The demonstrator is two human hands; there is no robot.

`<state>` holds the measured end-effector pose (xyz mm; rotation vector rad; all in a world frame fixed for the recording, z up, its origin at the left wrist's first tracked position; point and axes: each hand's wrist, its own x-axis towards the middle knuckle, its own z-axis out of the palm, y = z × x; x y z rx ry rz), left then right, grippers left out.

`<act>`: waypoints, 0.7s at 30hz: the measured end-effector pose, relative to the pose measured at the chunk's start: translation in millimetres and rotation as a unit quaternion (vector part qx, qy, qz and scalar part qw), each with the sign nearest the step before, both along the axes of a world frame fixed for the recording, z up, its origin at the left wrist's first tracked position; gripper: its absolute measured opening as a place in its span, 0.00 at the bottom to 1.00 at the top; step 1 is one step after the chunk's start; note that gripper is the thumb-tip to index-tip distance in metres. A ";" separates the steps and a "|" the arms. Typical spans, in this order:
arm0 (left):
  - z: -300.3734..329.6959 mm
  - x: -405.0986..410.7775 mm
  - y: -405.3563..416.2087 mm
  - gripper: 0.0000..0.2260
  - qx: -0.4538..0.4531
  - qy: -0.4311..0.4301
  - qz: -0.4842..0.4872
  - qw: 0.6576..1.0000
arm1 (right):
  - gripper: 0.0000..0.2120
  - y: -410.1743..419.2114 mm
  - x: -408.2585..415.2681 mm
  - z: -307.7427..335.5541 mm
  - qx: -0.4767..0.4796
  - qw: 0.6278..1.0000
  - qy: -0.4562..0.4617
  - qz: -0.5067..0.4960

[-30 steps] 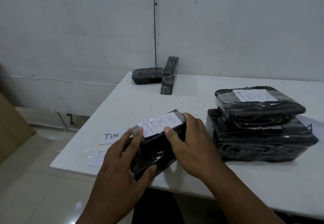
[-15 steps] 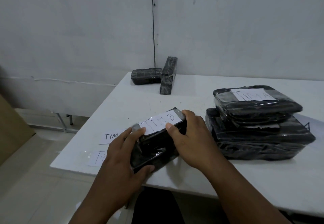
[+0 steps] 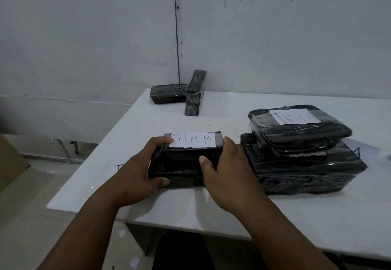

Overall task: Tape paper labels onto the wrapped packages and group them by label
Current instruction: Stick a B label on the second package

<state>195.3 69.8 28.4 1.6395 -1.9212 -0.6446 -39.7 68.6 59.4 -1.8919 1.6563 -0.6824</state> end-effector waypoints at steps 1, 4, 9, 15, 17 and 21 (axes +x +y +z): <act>-0.2 -0.6 -1.2 0.42 -0.004 -0.008 -0.002 1.000 | 0.36 0.2 0.4 0.1 0.002 1.000 0.000 -0.001; -1.0 -1.6 -2.8 0.44 -0.015 -0.022 -0.001 1.000 | 0.41 2.0 1.5 1.2 0.015 1.000 0.010 0.001; 1.0 -1.1 2.6 0.60 -0.014 -0.032 -0.013 0.999 | 0.45 9.6 4.5 6.9 0.014 1.000 0.020 0.005; 15.5 43.9 27.3 0.31 -0.073 0.026 0.110 0.991 | 0.35 22.0 20.1 11.5 -0.163 0.984 0.070 0.018; 16.6 62.7 37.7 0.20 -0.063 -0.025 0.177 0.982 | 0.27 22.7 30.7 12.5 -0.256 0.965 0.040 0.037; 4.2 86.3 56.0 0.14 0.004 -0.064 0.241 0.968 | 0.15 24.8 64.6 6.8 -0.259 0.957 0.010 0.130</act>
